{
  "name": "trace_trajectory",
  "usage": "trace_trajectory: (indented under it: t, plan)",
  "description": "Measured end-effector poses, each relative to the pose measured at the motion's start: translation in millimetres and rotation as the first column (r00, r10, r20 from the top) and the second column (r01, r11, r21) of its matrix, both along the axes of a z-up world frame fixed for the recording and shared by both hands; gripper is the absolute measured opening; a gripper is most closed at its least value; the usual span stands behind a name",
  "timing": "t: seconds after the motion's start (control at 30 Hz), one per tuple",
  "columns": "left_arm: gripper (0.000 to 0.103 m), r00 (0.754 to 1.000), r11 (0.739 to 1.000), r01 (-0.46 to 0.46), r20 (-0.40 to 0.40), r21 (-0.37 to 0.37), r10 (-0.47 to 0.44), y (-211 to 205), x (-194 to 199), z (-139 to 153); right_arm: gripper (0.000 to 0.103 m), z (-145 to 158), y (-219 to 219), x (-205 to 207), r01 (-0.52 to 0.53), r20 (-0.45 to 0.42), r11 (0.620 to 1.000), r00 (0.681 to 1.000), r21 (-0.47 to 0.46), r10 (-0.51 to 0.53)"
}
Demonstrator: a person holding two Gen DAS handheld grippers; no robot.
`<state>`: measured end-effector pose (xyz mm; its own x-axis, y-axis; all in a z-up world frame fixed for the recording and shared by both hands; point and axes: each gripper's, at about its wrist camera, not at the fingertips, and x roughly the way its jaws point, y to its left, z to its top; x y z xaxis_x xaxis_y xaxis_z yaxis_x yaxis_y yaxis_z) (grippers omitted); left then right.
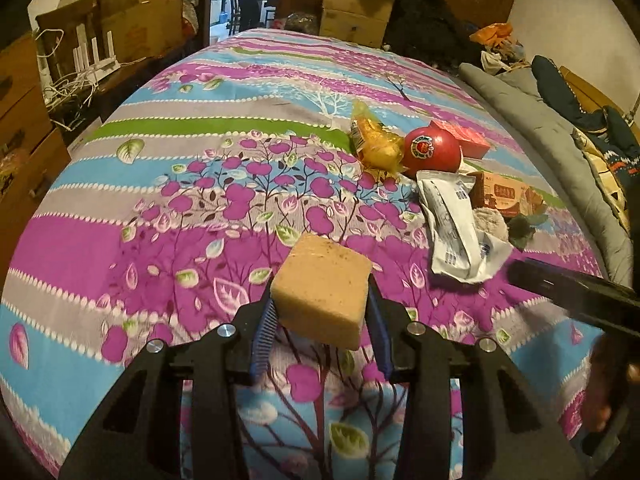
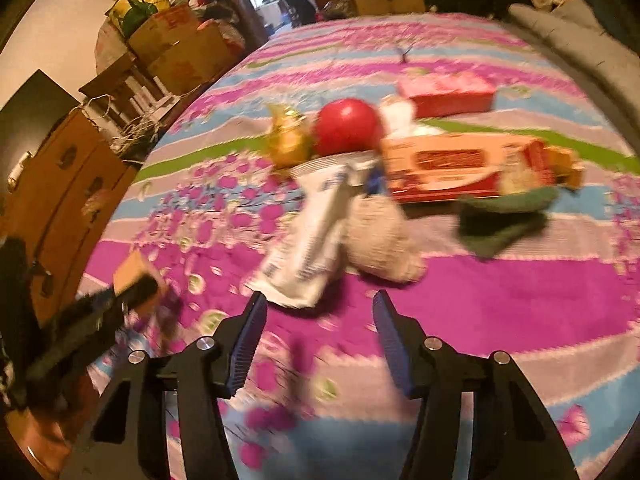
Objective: Collect trash
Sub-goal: 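Grasp the tan sponge with the left tool while the right tool grasps the white wrapper, then carry sponge and wrapper over the green bin and open both tools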
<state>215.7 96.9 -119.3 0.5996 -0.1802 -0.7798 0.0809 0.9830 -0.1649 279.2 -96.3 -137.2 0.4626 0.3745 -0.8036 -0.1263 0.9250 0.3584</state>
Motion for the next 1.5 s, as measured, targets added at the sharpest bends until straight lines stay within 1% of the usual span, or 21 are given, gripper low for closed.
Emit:
trace_trajectory:
  t: [0.03,0.13,0.2,0.27,0.4,0.5,0.53,0.57,0.63,0.7,0.83,1.07,1.2,1.3,1.5]
  plan:
    - [0.039,1.000,1.000,0.000,0.008,0.009,0.000,-0.6,-2.6,1.1,0.057,-3.1,5.9,6.1,-0.006,-0.013,1.000,1.000,0.016,0.006]
    - [0.039,1.000,1.000,0.008,0.021,0.028,-0.008,-1.5,-7.2,1.9,0.057,-14.7,21.1,27.5,0.014,-0.044,1.000,0.999,0.001,-0.014]
    - [0.040,1.000,1.000,0.006,0.016,0.025,-0.007,-0.2,-8.0,0.4,0.057,-23.6,30.5,43.6,0.015,-0.078,1.000,0.997,0.016,-0.014]
    - [0.040,1.000,1.000,-0.006,0.003,0.022,0.006,3.3,-7.3,-2.7,0.057,-32.0,38.7,56.6,0.020,-0.097,1.000,0.995,-0.004,-0.020]
    - [0.040,0.999,0.999,-0.034,0.000,0.012,0.034,10.5,-9.6,-3.7,0.056,-41.2,47.2,73.5,0.053,-0.085,0.998,0.995,-0.037,-0.056]
    - [0.040,0.999,0.999,-0.050,0.001,0.013,0.050,14.6,-11.1,-2.4,0.045,-39.3,58.3,74.1,0.030,-0.046,0.996,0.998,-0.089,-0.034]
    - [0.040,0.998,0.998,-0.055,0.003,0.015,0.055,15.5,-11.6,-0.9,0.026,-36.8,59.2,70.9,0.024,-0.036,0.996,0.999,-0.091,-0.028]
    - [0.040,0.998,0.998,-0.060,0.007,0.019,0.060,15.9,-12.5,0.9,0.026,-36.1,58.4,68.9,0.012,-0.040,0.997,0.999,-0.081,-0.015]
    - [0.040,0.998,0.998,-0.064,0.011,0.027,0.064,16.2,-13.6,3.4,0.026,-31.8,57.9,57.4,-0.007,-0.035,0.997,0.999,-0.074,0.005]
    - [0.040,0.998,0.997,-0.067,0.010,0.037,0.067,16.0,-14.6,5.0,0.026,-24.6,60.6,41.1,-0.035,-0.021,0.995,0.999,-0.092,0.033]
    - [0.040,0.995,0.992,-0.098,-0.001,0.077,0.099,14.4,-18.8,10.1,0.026,-8.3,59.7,-0.3,-0.073,-0.015,0.996,0.997,-0.059,0.072]
    - [0.040,0.988,0.984,-0.151,-0.019,0.099,0.154,13.6,-29.0,17.4,0.026,14.0,44.1,-67.9,-0.092,-0.027,0.995,0.995,-0.039,0.091]
    - [0.040,0.987,0.979,-0.158,-0.010,0.126,0.160,9.1,-37.0,25.5,0.026,27.7,31.1,-100.0,-0.079,-0.021,0.996,0.997,-0.032,0.078]
    - [0.040,0.988,0.977,-0.155,0.009,0.147,0.156,4.3,-44.2,34.5,0.026,39.5,20.2,-116.1,-0.057,-0.001,0.998,0.998,-0.031,0.057]
    - [0.040,0.991,0.976,-0.137,0.031,0.170,0.134,-13.8,-51.3,54.3,0.026,76.4,-7.3,-135.2,0.007,0.085,0.999,0.996,-0.032,-0.004]
